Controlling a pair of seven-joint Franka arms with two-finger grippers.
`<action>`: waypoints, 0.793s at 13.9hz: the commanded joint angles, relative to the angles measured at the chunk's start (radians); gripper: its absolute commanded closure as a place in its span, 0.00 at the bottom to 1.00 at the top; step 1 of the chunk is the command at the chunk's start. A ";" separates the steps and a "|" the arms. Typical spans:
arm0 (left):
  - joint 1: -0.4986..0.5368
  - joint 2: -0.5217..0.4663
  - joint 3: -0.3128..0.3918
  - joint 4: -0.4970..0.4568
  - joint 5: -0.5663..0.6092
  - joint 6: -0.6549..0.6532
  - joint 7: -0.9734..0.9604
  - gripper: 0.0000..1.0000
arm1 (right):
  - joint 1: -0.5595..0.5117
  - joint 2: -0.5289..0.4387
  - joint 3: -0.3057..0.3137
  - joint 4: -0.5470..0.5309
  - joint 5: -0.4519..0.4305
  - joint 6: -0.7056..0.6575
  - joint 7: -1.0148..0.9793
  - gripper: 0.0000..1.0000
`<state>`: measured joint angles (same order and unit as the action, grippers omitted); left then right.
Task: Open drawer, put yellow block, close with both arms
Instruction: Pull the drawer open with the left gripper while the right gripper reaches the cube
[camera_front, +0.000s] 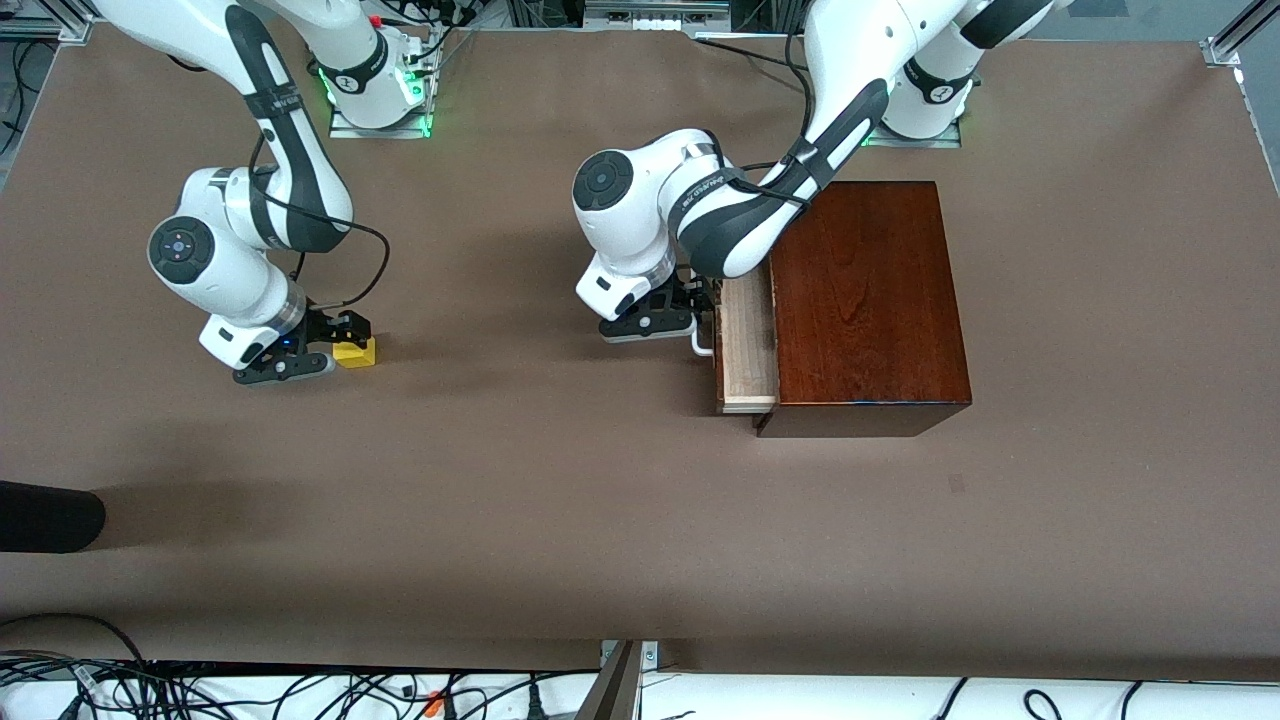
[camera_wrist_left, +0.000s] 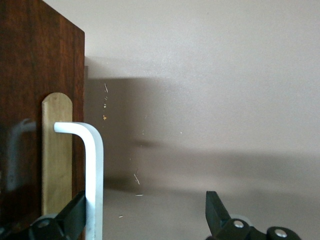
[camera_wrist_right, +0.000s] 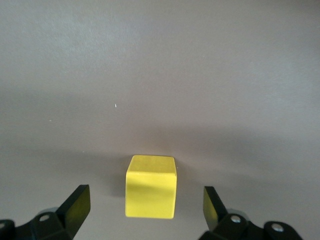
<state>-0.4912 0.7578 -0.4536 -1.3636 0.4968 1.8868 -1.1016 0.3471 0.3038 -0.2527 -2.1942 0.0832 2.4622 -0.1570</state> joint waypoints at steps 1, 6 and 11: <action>-0.039 0.063 -0.004 0.078 -0.018 0.061 -0.027 0.00 | 0.004 0.023 0.003 -0.021 0.023 0.040 0.004 0.00; -0.066 0.098 -0.004 0.147 -0.018 0.066 -0.050 0.00 | 0.004 0.063 0.003 -0.022 0.023 0.041 0.005 0.09; -0.084 0.120 -0.004 0.192 -0.018 0.066 -0.063 0.00 | 0.004 0.067 0.003 -0.032 0.023 0.040 0.004 0.26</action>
<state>-0.5523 0.8319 -0.4534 -1.2492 0.4958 1.9425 -1.1547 0.3471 0.3792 -0.2510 -2.2078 0.0839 2.4842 -0.1559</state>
